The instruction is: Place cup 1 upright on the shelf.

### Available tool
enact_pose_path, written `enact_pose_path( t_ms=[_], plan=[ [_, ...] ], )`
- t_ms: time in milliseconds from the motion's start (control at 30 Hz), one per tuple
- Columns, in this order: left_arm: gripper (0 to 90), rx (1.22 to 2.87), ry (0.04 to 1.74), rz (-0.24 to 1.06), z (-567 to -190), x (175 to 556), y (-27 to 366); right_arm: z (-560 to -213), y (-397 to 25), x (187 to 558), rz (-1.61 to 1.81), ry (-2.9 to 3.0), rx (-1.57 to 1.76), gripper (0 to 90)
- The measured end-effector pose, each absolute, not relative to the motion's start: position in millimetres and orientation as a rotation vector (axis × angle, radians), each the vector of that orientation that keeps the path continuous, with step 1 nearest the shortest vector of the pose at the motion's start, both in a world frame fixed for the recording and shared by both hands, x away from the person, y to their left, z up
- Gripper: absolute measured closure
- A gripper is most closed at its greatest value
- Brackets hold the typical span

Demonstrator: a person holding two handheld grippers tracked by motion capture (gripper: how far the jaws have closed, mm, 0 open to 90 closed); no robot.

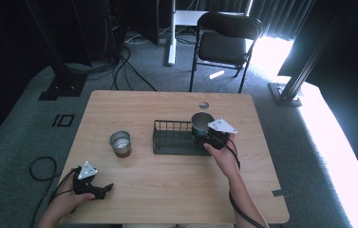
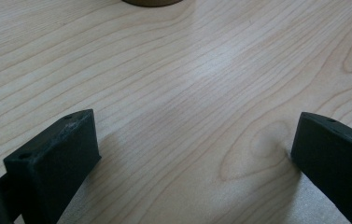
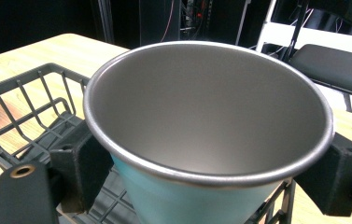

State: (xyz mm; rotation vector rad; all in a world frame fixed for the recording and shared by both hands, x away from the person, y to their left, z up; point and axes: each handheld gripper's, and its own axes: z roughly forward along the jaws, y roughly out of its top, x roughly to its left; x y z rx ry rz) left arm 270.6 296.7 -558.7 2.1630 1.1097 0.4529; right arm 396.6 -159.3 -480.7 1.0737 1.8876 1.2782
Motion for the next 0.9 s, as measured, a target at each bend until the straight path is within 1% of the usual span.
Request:
enact_pose_path(
  t_ms=[200, 333, 900],
  plan=[
    [1.5, 2.163, 1.11, 0.453, -559, 271, 297, -480, -160, 396, 1.287, 1.903, 1.07, 13.6],
    [1.5, 2.163, 1.11, 0.453, -559, 271, 297, -478, -159, 394, 1.304, 1.899, 1.072, 10.8],
    [1.5, 2.163, 1.11, 0.453, -559, 271, 297, -479, -171, 382, 1.32, 1.915, 1.074, 10.8]
  ],
)
